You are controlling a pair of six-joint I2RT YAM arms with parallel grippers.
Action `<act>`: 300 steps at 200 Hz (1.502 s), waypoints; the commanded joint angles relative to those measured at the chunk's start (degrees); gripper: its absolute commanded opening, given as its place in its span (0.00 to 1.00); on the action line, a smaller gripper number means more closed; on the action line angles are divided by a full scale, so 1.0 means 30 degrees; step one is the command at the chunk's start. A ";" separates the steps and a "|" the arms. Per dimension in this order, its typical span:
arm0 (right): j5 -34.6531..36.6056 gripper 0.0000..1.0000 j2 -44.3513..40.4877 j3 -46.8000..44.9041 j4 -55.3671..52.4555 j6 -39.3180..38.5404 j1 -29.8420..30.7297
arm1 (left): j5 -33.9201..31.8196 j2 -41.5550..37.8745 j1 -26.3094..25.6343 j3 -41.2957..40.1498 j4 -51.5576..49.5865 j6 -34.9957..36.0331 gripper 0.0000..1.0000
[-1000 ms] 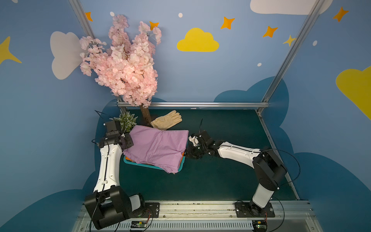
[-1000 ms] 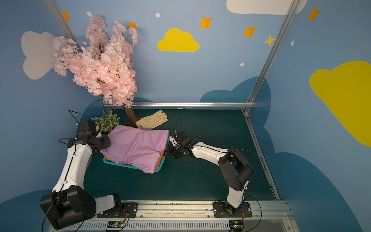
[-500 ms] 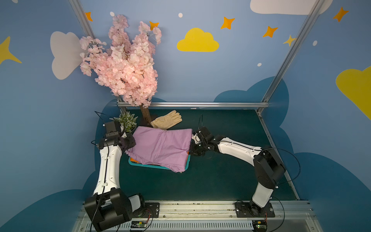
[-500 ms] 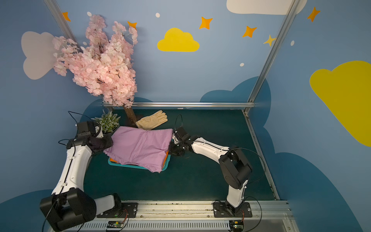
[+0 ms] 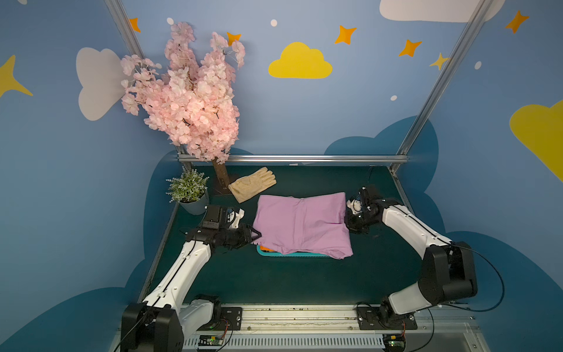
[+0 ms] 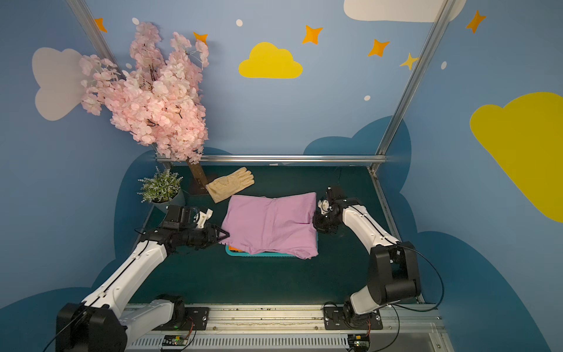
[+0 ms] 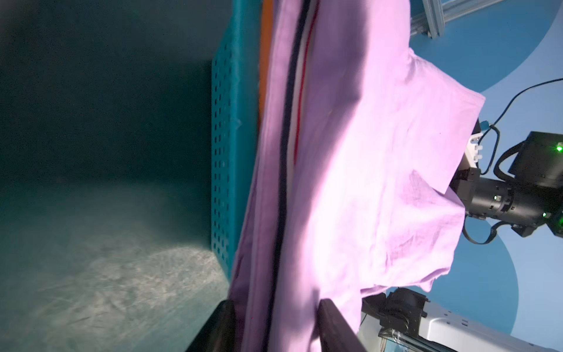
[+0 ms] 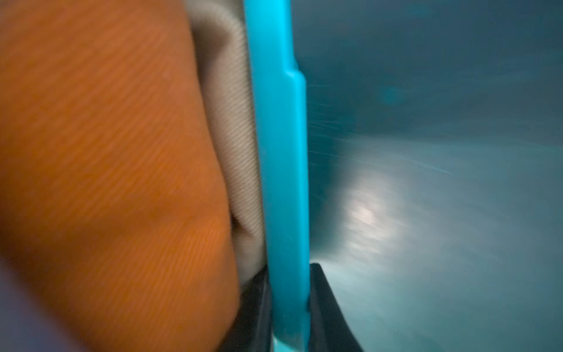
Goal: Put the folded long pants in the basket
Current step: Move the basket to the center of the board, then adjust the long pant in the basket.
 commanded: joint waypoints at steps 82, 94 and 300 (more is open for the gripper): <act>-0.1734 0.51 -0.2764 0.2658 -0.1154 0.3332 -0.4993 | 0.0121 0.0343 -0.0613 0.6632 -0.3366 0.0735 0.36; -0.4254 0.52 -0.3017 0.2409 0.0793 0.4050 -0.5398 | 0.1609 0.0806 -0.1879 0.6025 -0.1521 0.0067 0.32; -0.3803 0.00 0.3001 0.7755 0.0794 0.1435 -0.3424 | 0.0196 0.4524 -0.7306 0.2210 0.2295 -0.0014 0.14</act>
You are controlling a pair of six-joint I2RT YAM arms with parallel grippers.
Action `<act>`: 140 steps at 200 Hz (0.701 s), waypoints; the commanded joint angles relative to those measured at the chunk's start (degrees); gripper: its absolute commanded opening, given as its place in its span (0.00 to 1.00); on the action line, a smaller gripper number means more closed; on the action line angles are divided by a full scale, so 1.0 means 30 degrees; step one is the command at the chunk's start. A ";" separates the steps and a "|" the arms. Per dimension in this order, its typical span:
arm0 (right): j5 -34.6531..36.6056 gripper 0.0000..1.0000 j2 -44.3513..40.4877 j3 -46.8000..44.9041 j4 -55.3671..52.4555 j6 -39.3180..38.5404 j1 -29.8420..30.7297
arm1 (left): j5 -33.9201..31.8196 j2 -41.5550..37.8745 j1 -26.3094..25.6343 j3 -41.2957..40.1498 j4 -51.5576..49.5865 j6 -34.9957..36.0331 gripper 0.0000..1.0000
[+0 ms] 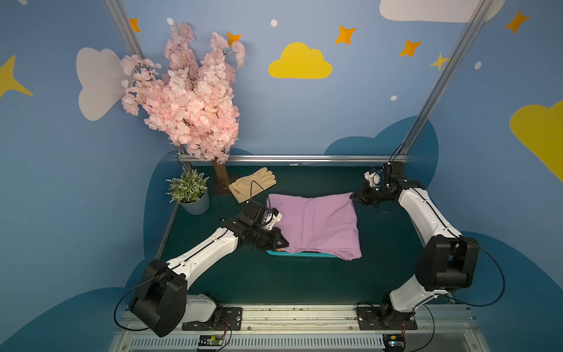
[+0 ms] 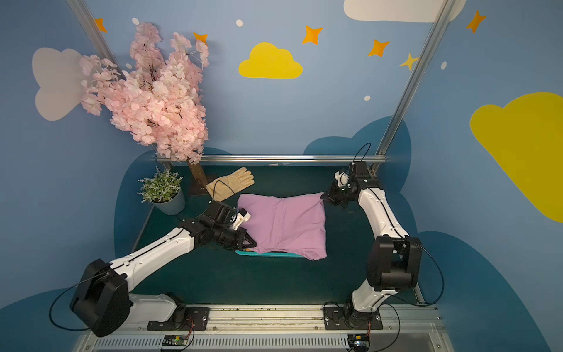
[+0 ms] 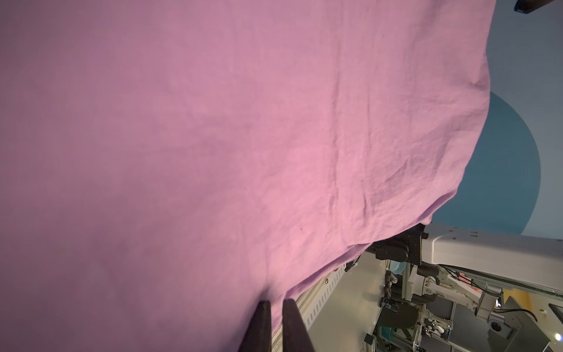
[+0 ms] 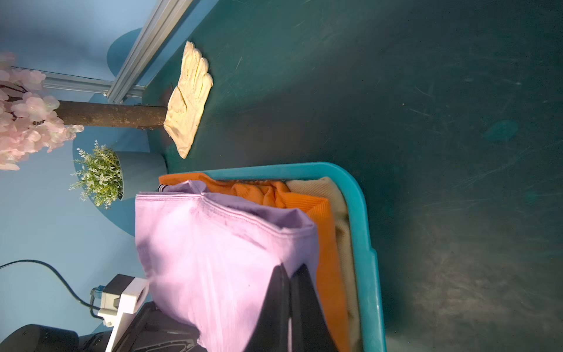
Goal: Put the folded long pants in the basket
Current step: Adjust the long pant in the basket.
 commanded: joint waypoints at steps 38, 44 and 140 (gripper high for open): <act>0.0941 0.12 0.2078 0.3265 -0.2344 -0.0743 -0.0548 | -0.0148 -0.0083 -0.0078 -0.0463 -0.0270 0.0451 0.15; 0.0807 0.22 0.1771 0.3044 -0.2163 -0.0668 -0.0557 | -0.0132 -0.0178 -0.0078 -0.0497 -0.0223 0.0445 0.14; -0.3616 0.36 -0.7383 -0.4995 0.0219 0.2923 0.1218 | -0.0978 -0.0482 0.0383 0.3250 -0.0821 0.0667 0.11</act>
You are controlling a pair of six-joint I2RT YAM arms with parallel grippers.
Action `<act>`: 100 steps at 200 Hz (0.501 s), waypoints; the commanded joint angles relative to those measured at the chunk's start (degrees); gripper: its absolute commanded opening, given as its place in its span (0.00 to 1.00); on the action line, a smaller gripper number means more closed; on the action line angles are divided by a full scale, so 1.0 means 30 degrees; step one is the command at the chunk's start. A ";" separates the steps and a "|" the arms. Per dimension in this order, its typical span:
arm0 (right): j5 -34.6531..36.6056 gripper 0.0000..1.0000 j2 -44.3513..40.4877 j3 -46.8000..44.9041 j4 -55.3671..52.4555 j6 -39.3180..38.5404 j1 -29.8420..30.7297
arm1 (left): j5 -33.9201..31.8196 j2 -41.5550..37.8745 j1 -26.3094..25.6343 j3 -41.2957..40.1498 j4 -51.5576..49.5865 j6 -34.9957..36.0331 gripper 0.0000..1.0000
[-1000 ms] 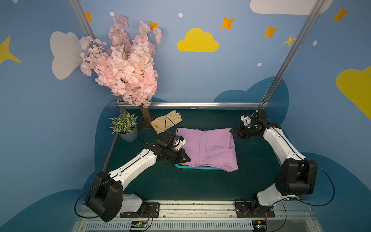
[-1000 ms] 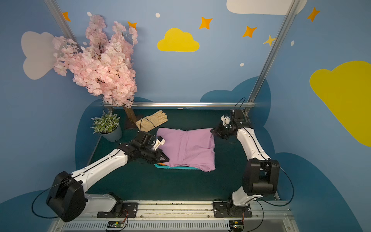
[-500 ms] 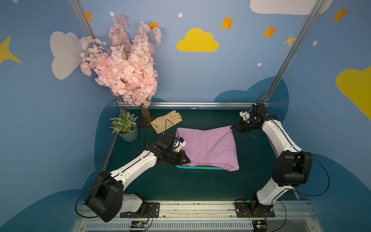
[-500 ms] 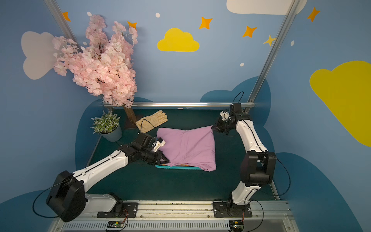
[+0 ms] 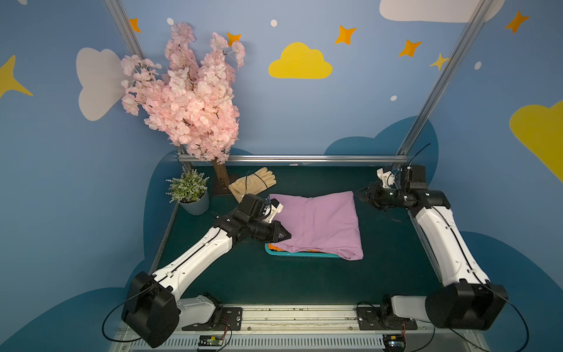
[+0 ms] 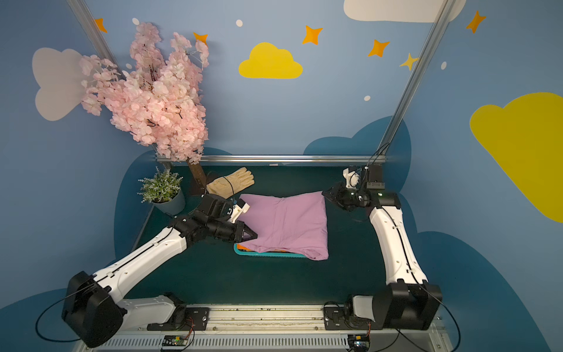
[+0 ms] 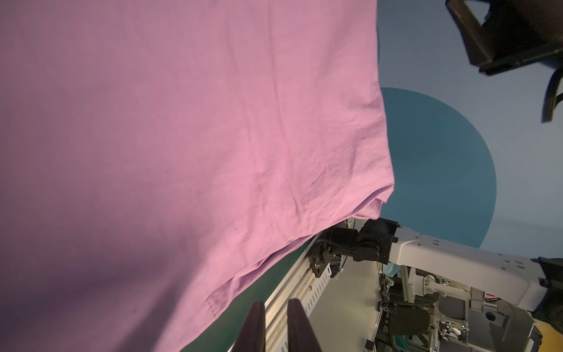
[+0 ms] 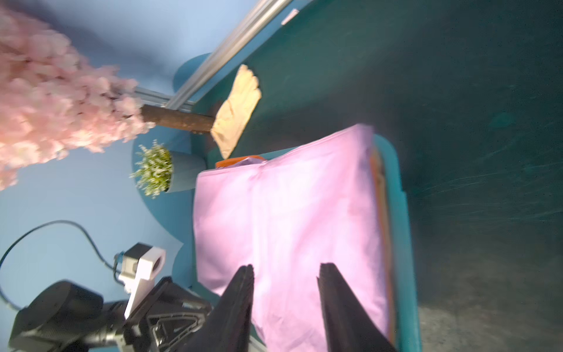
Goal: Put the folded long pants in the basket
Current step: Adjust the long pant in the basket.
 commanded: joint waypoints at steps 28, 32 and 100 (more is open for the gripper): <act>-0.1614 0.35 -0.1718 -0.4780 -0.1729 -0.0732 0.1633 | -0.1401 0.3219 0.1713 0.2342 -0.0893 0.0304 0.13; -0.1242 0.34 -0.1883 -0.5101 -0.2007 -0.0946 0.1550 | -0.1613 0.3418 0.1809 0.2378 -0.0974 0.0331 0.13; 0.1415 0.27 -0.4671 -0.7622 -0.2381 -0.0382 0.0042 | -0.1339 0.1276 0.2037 -0.2108 0.0513 -0.0556 0.13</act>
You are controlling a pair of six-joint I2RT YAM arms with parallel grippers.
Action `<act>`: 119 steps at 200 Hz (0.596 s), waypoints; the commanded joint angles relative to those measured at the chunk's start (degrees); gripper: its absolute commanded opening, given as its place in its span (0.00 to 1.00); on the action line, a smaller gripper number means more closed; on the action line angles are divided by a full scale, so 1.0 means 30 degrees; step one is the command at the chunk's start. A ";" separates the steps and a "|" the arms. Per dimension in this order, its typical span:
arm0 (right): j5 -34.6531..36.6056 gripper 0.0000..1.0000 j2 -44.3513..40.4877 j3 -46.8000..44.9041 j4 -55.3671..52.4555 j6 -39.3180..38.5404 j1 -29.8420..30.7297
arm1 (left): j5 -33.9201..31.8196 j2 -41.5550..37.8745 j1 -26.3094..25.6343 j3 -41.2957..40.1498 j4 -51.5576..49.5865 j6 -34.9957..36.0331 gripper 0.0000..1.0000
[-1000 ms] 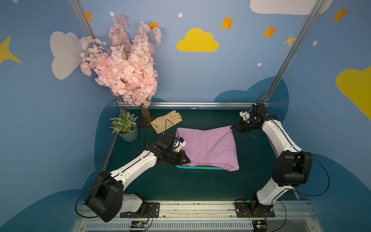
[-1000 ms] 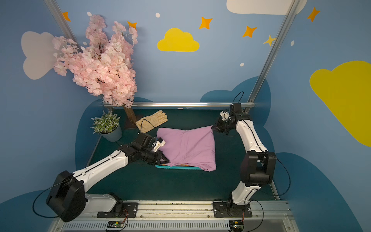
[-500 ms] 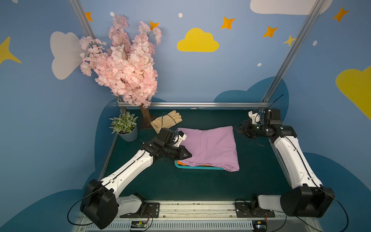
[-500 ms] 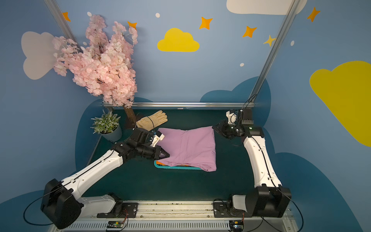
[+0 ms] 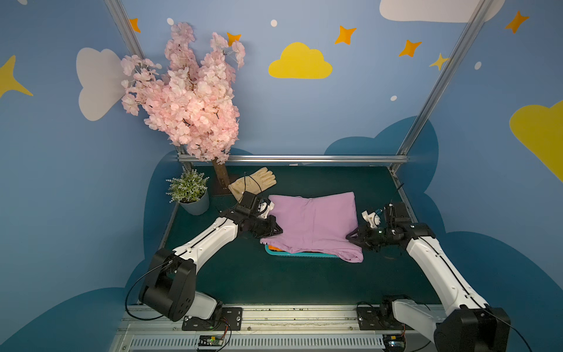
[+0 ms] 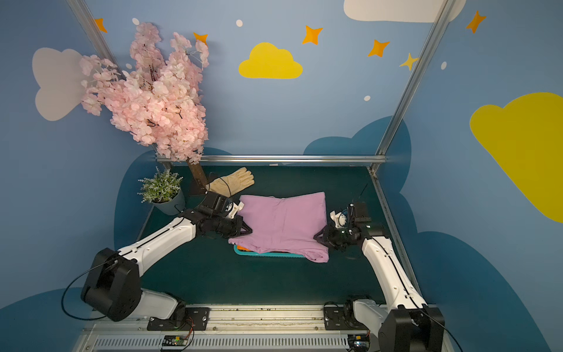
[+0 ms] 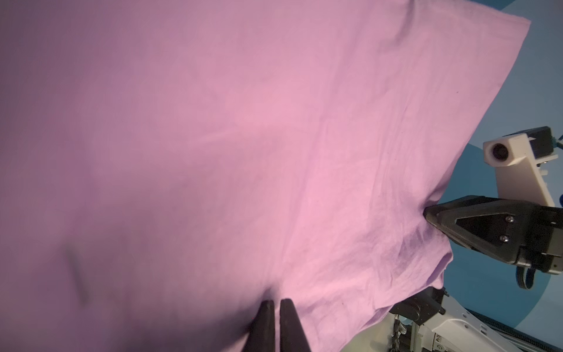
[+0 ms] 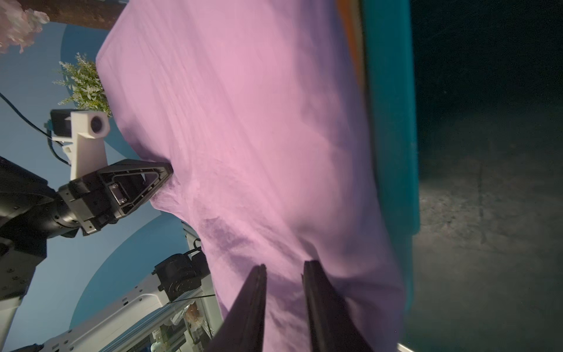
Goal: Put the folded long pants in the basket
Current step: Adjust the long pant in the basket.
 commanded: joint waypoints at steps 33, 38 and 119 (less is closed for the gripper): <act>0.0808 0.28 -0.1410 0.2271 0.2860 0.2820 -0.0567 | -0.0765 -0.2661 0.0874 0.0273 -0.1547 0.0379 0.19; 0.0359 0.28 -0.1174 0.2441 0.3687 0.3400 -0.0352 | -0.0625 -0.2532 0.1072 0.0931 -0.1664 0.0430 0.20; 0.0397 0.23 0.7451 0.7210 0.5523 0.4061 0.0180 | 0.0969 0.6793 0.2181 1.0137 -0.2050 0.1669 0.16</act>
